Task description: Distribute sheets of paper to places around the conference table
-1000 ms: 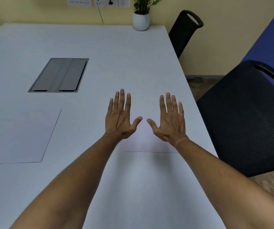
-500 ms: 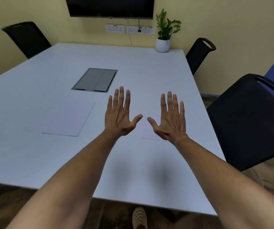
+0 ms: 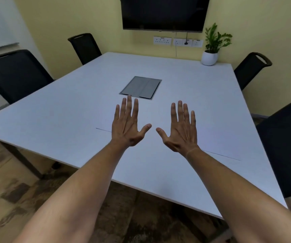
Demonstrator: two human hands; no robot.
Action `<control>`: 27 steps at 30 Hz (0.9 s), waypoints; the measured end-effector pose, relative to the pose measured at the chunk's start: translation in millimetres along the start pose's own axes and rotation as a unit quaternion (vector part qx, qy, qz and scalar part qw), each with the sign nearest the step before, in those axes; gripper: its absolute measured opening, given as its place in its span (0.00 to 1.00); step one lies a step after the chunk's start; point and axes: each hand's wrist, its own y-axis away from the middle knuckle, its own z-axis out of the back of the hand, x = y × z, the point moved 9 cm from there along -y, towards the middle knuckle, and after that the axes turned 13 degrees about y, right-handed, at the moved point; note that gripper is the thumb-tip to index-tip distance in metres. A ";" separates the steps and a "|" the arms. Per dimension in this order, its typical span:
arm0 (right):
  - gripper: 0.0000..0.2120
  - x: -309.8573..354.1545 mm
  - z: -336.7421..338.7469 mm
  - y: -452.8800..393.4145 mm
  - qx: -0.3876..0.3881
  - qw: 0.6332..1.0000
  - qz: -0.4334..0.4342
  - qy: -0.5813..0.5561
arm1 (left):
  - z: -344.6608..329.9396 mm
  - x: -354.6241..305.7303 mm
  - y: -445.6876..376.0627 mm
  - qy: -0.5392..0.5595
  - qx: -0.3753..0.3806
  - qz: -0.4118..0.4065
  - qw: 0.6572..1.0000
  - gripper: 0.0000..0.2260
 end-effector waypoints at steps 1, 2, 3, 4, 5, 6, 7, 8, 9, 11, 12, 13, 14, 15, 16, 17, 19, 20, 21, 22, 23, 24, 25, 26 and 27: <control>0.47 11.5 0.6 -2.1 -0.001 1.000 0.003 -0.002 | 3.3 13.1 2.8 -0.003 0.000 0.006 1.000 0.43; 0.47 23.6 0.9 -4.9 -0.001 1.000 0.005 -0.004 | 6.3 27.2 5.1 -0.005 0.001 0.012 1.000 0.43; 0.47 35.9 0.9 -8.0 -0.002 1.000 0.006 -0.006 | 8.6 41.6 7.4 -0.006 0.003 0.017 1.000 0.43; 0.47 49.1 0.4 -11.4 -0.002 1.000 0.007 -0.007 | 11.2 56.8 9.8 -0.006 0.004 0.021 1.000 0.43; 0.47 63.4 -0.4 -14.9 0.000 1.000 0.007 -0.007 | 14.0 72.6 12.2 -0.005 0.004 0.023 1.000 0.43; 0.47 78.0 -1.8 -18.3 0.003 1.000 0.007 -0.007 | 16.9 88.5 14.2 -0.004 0.002 0.023 1.000 0.43; 0.47 92.4 -3.3 -21.6 0.005 1.000 0.005 -0.006 | 19.4 104.8 15.3 -0.003 0.002 0.023 1.000 0.43; 0.47 106.5 -5.0 -25.2 0.007 1.000 0.003 -0.003 | 21.9 121.8 15.6 -0.005 0.004 0.023 1.000 0.43; 0.47 120.0 -7.0 -28.6 0.009 1.000 0.001 0.003 | 24.4 138.8 15.8 -0.007 0.006 0.024 1.000 0.43; 0.47 144.7 -11.0 -36.6 0.017 1.000 -0.009 0.014 | 30.9 171.4 15.5 -0.008 0.010 0.023 1.000 0.43; 0.47 155.4 -11.9 -40.9 0.020 1.000 -0.017 0.016 | 34.1 185.3 14.0 -0.007 0.011 0.021 1.000 0.43; 0.47 165.6 -12.3 -45.4 0.022 0.999 -0.024 0.017 | 36.2 198.1 11.8 -0.006 0.014 0.019 1.000 0.43; 0.47 175.2 -12.7 -49.7 0.022 0.999 -0.028 0.018 | 37.5 209.0 9.5 -0.004 0.019 0.018 1.000 0.43; 0.47 184.1 -13.4 -54.1 0.022 0.999 -0.031 0.019 | 38.1 218.2 7.2 -0.003 0.023 0.017 1.000 0.43; 0.47 192.5 -14.6 -59.0 0.022 0.999 -0.032 0.021 | 38.7 226.3 5.0 -0.003 0.025 0.015 1.000 0.43; 0.47 200.0 -15.8 -64.3 0.024 0.999 -0.034 0.021 | 38.8 233.9 2.3 -0.001 0.026 0.012 1.000 0.43; 0.47 213.7 -19.2 -75.3 0.027 0.999 -0.039 0.019 | 37.1 248.8 -4.8 0.003 0.029 0.012 1.000 0.43; 0.47 219.4 -22.3 -80.6 0.028 0.999 -0.041 0.021 | 35.0 255.7 -9.1 0.007 0.031 0.012 0.999 0.43; 0.47 223.9 -26.6 -85.7 0.030 0.998 -0.042 0.023 | 32.3 261.9 -13.4 0.011 0.033 0.012 0.999 0.43; 0.47 227.6 -31.8 -90.9 0.033 0.998 -0.043 0.024 | 29.0 267.9 -18.0 0.016 0.035 0.011 0.999 0.43; 0.47 230.8 -37.2 -96.1 0.036 0.998 -0.047 0.023 | 25.1 274.2 -23.1 0.020 0.037 0.011 0.999 0.43; 0.47 234.0 -43.0 -101.9 0.039 0.998 -0.049 0.021 | 20.7 280.8 -28.8 0.024 0.040 0.013 0.999 0.43; 0.48 236.9 -49.9 -108.1 0.042 0.998 -0.051 0.020 | 15.0 287.0 -35.1 0.026 0.045 0.013 0.999 0.43; 0.48 239.2 -58.0 -114.4 0.046 0.997 -0.054 0.020 | 8.5 292.7 -42.0 0.027 0.051 0.013 0.998 0.43; 0.48 240.2 -66.6 -121.1 0.052 0.997 -0.058 0.020 | 1.4 297.7 -49.6 0.029 0.057 0.013 0.998 0.43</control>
